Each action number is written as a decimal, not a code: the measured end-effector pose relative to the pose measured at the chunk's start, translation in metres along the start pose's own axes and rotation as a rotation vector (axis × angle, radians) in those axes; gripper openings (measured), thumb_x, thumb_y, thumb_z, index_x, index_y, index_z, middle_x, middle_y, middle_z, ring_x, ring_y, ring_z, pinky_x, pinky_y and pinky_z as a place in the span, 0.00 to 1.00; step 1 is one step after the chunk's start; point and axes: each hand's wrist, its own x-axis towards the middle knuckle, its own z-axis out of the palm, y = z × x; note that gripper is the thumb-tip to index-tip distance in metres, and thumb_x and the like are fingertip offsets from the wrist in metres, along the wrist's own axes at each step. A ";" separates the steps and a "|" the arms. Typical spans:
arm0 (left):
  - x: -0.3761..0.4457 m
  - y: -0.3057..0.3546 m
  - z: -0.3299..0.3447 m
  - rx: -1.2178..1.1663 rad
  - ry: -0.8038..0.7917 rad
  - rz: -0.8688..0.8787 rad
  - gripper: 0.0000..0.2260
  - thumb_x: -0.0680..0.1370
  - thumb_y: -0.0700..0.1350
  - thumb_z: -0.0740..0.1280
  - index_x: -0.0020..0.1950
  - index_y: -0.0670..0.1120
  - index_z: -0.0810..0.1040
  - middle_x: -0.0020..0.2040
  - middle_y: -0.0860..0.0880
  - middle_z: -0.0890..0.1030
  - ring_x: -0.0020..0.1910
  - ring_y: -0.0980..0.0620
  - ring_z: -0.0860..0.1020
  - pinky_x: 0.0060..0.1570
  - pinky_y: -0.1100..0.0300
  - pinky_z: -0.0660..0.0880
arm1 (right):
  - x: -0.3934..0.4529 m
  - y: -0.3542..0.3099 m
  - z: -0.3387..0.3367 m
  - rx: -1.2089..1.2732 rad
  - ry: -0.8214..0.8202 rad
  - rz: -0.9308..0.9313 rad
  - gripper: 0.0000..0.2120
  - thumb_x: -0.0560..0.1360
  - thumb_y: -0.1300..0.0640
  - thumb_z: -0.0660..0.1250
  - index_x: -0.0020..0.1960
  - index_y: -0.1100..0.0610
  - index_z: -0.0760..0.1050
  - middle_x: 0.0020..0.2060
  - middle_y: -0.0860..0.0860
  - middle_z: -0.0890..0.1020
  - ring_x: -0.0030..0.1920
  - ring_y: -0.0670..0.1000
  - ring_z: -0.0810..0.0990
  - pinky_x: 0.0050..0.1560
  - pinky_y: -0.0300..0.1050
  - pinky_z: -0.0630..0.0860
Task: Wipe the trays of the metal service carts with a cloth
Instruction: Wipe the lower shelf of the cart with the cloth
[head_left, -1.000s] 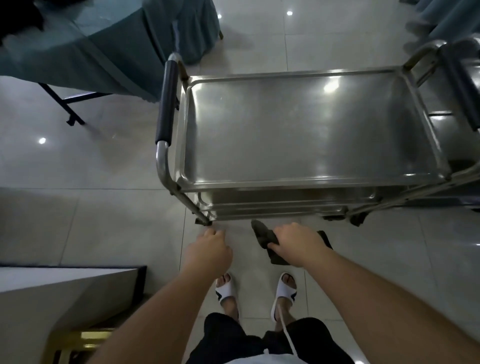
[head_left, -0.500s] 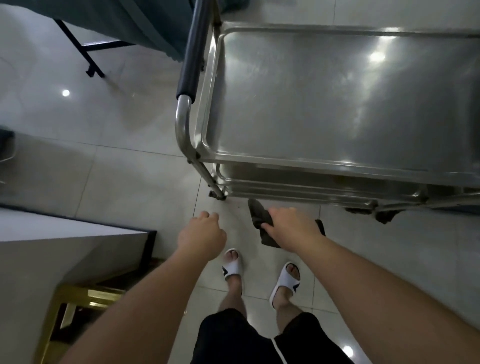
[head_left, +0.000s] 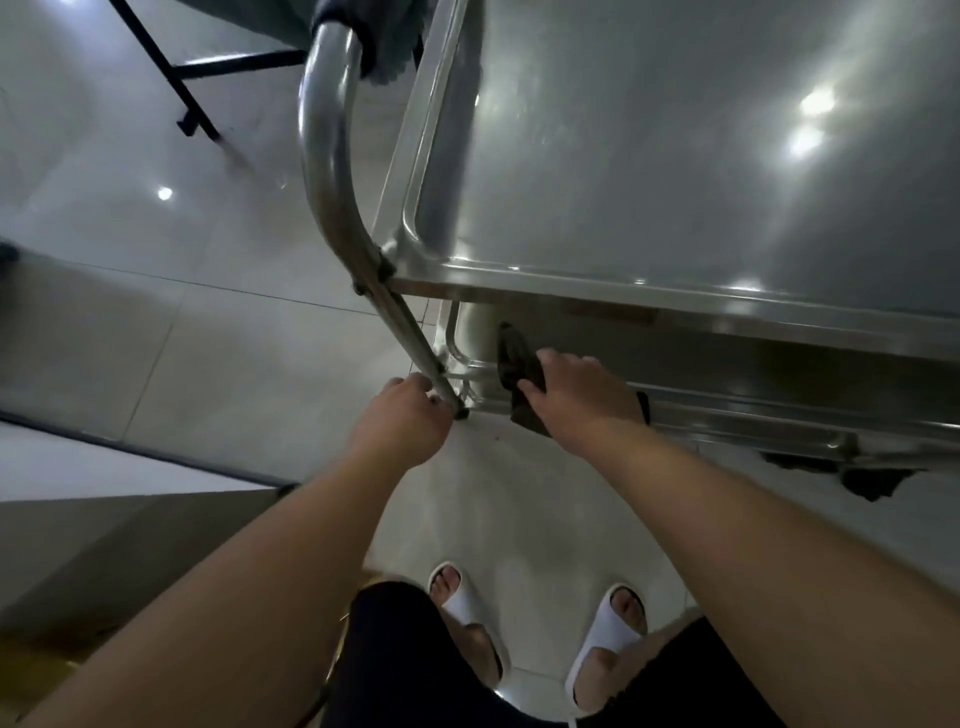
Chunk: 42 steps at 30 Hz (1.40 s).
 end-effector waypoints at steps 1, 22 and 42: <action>0.014 -0.006 0.006 -0.002 0.028 -0.019 0.24 0.83 0.58 0.61 0.77 0.52 0.71 0.74 0.47 0.73 0.70 0.42 0.75 0.64 0.47 0.73 | 0.011 -0.001 0.008 0.000 0.053 -0.031 0.15 0.84 0.41 0.60 0.60 0.52 0.73 0.56 0.53 0.82 0.57 0.60 0.78 0.45 0.51 0.67; 0.133 -0.004 0.062 -1.142 0.726 0.469 0.09 0.72 0.47 0.67 0.31 0.52 0.77 0.31 0.40 0.78 0.33 0.37 0.79 0.37 0.46 0.80 | 0.147 -0.024 0.154 0.010 0.201 -0.341 0.27 0.86 0.40 0.49 0.83 0.47 0.60 0.83 0.44 0.61 0.84 0.50 0.54 0.83 0.52 0.45; 0.154 -0.001 0.069 -1.196 0.853 0.494 0.13 0.69 0.45 0.66 0.34 0.39 0.64 0.32 0.31 0.66 0.29 0.31 0.67 0.27 0.42 0.68 | 0.173 0.092 0.100 0.123 0.464 0.569 0.32 0.84 0.41 0.46 0.84 0.55 0.57 0.85 0.52 0.55 0.84 0.60 0.51 0.82 0.61 0.45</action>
